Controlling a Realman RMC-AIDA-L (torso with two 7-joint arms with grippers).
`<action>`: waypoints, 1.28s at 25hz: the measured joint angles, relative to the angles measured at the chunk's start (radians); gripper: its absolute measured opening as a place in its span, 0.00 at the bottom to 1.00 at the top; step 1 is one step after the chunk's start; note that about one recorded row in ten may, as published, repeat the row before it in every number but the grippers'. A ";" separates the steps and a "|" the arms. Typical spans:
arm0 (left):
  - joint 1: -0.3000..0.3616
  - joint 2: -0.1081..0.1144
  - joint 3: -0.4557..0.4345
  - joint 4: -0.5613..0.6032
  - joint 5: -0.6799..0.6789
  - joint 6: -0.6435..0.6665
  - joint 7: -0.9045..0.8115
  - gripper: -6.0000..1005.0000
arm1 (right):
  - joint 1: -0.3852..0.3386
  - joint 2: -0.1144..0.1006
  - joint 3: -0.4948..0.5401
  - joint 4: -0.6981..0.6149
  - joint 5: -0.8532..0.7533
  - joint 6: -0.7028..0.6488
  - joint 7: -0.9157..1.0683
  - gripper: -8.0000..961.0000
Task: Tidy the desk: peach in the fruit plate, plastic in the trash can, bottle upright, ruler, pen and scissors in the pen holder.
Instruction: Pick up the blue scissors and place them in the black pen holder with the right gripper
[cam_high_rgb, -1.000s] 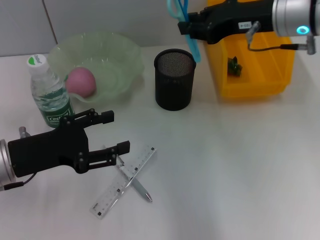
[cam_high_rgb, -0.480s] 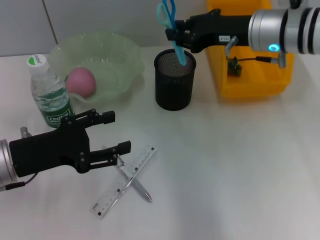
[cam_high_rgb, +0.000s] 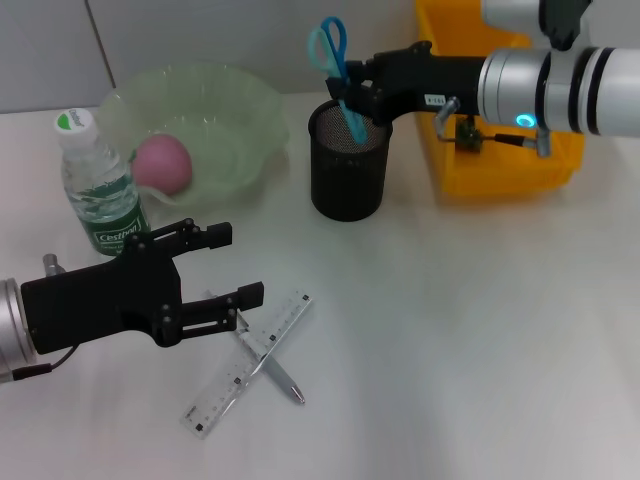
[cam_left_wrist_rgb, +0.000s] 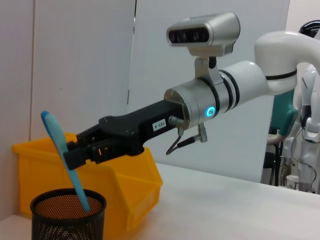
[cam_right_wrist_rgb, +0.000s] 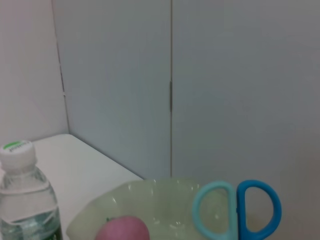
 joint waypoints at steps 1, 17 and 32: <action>0.000 0.000 0.000 0.000 0.000 0.000 0.000 0.81 | 0.002 0.001 0.000 0.011 0.000 0.006 -0.005 0.26; -0.003 0.000 -0.004 0.000 -0.002 0.003 -0.002 0.81 | 0.025 0.000 0.000 0.095 0.028 0.074 -0.034 0.26; -0.003 0.003 -0.004 0.000 -0.013 -0.001 -0.002 0.81 | 0.025 -0.007 0.000 0.100 0.018 0.060 0.037 0.44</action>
